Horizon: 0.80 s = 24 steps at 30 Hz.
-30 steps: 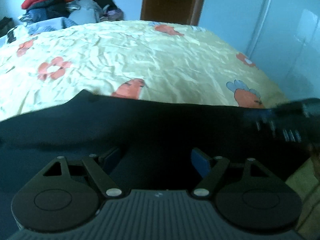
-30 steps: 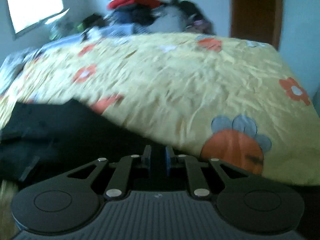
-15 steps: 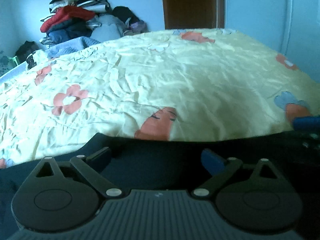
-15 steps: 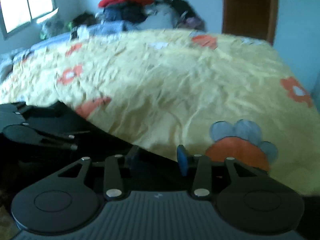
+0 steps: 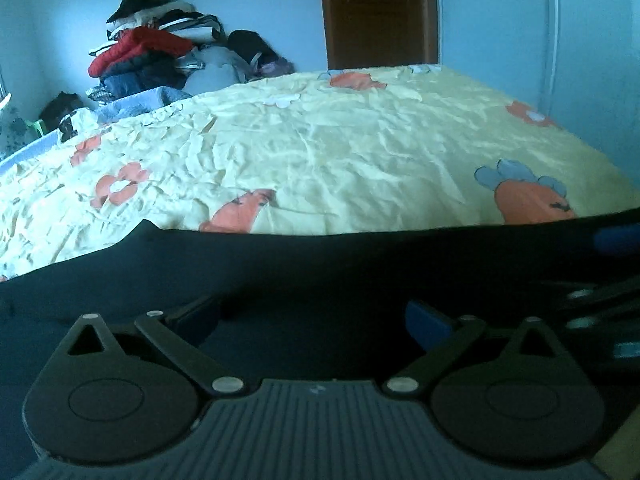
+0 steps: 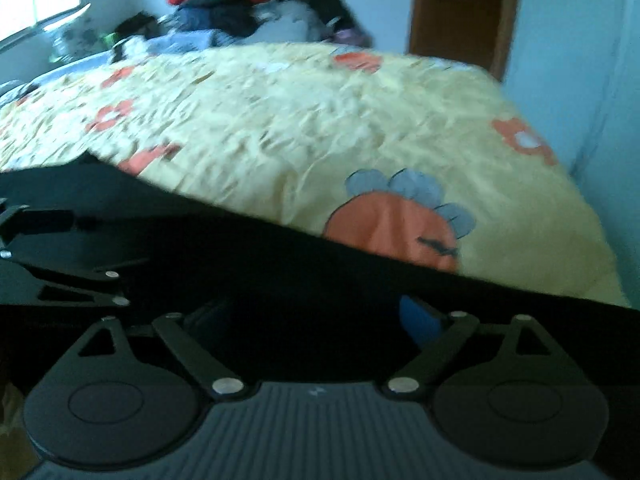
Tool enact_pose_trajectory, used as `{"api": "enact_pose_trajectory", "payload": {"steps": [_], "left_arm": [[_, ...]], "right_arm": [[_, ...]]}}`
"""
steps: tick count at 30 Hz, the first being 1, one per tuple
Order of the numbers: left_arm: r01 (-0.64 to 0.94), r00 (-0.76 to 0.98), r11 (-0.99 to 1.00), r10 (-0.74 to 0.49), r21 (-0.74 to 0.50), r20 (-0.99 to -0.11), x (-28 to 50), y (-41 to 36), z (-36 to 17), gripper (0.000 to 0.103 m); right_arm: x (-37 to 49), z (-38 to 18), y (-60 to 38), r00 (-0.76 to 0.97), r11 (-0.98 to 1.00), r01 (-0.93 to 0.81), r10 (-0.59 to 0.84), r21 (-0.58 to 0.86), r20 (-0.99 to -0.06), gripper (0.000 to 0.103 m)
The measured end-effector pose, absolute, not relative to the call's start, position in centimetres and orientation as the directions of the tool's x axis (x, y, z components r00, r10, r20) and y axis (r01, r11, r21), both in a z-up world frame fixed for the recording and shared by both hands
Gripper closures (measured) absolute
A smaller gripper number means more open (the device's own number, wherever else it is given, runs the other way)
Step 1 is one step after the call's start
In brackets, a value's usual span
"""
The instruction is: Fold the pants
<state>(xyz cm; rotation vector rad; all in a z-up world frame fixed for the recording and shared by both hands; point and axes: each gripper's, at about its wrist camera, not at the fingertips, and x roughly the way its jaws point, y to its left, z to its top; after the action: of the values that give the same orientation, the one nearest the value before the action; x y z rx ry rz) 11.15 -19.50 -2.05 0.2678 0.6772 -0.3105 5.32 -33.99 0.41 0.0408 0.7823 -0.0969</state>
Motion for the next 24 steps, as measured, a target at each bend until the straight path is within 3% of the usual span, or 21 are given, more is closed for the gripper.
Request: {"api": "enact_pose_trajectory", "payload": {"steps": [3, 10, 16, 21, 24], "left_arm": [[0.346, 0.745, 0.928, -0.184, 0.136, -0.641, 11.4, -19.5, -2.3, 0.0], [0.295, 0.76, 0.94, -0.124, 0.169, -0.637, 13.8, -17.9, -1.0, 0.001], [0.14, 0.757, 0.982, -0.022, 0.129, -0.654, 19.3, -12.3, 0.8, 0.002], [0.027, 0.778, 0.947, 0.18, 0.319, -0.602, 22.9, -9.3, 0.7, 0.006], [0.03, 0.798, 0.938, 0.185, 0.345, -0.573, 21.8, -8.6, 1.5, 0.006]], "right_arm": [[3.7, 0.6, -34.8, 0.702, 0.992, 0.109, -0.03, 0.065, -0.711, 0.0], [3.4, 1.0, -34.2, 0.649, 0.984, 0.173, -0.088, 0.034, -0.755, 0.0], [2.6, 3.1, -30.1, 0.676, 0.983, 0.047, -0.164, -0.179, -0.718, 0.0], [3.1, 2.8, -29.0, 0.68, 0.983, 0.054, -0.164, -0.174, -0.715, 0.0], [3.1, 2.4, -29.0, 0.687, 0.989, 0.087, -0.148, -0.122, -0.711, 0.0]]}}
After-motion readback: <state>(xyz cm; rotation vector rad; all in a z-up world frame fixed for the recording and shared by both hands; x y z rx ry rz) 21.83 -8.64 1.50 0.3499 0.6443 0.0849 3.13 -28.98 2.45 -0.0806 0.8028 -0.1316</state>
